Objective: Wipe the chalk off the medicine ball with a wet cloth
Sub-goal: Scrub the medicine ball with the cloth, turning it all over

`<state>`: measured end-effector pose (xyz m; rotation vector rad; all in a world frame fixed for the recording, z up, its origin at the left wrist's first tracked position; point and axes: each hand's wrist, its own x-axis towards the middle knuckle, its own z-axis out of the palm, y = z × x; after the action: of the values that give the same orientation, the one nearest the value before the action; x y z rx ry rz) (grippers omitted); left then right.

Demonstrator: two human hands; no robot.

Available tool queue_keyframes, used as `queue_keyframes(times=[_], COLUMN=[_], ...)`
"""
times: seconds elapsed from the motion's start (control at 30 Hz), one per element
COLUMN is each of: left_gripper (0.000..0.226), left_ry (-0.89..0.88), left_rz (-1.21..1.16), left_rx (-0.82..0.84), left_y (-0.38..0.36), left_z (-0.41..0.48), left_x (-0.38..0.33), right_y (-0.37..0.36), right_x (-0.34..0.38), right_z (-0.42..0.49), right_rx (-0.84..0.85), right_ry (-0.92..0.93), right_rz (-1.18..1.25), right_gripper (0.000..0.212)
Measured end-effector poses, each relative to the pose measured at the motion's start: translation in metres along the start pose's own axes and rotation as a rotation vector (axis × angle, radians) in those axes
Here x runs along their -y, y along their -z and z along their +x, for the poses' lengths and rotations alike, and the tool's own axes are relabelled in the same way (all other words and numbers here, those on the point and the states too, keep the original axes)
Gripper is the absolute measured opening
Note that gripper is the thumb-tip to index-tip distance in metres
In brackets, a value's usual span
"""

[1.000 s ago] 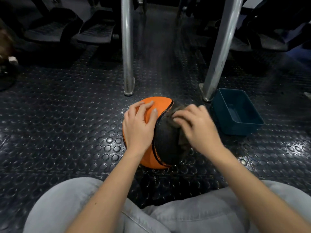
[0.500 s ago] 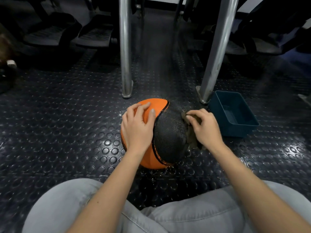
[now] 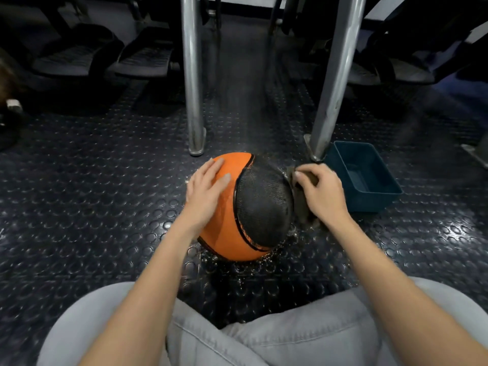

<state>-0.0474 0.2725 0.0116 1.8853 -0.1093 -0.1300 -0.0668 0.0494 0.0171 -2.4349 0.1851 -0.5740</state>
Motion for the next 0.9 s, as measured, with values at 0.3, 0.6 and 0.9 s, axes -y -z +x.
queue_keyframes(times=[0.3, 0.6, 0.9], left_gripper=[0.048, 0.048, 0.053], left_ry=[-0.097, -0.140, -0.224], left_rz=[0.261, 0.357, 0.337], left_rx=[0.069, -0.023, 0.036], left_y=[-0.012, -0.032, -0.022], left_z=[-0.002, -0.005, -0.007], left_x=[-0.003, -0.002, 0.009], right_y=[-0.005, -0.008, 0.010], right_x=[0.022, 0.043, -0.004], right_z=[-0.031, -0.028, 0.004], right_rx=[0.070, -0.016, -0.004], right_ry=[0.443, 0.422, -0.034], right_rz=[-0.035, -0.041, -0.175], right_gripper=[0.025, 0.027, 0.023])
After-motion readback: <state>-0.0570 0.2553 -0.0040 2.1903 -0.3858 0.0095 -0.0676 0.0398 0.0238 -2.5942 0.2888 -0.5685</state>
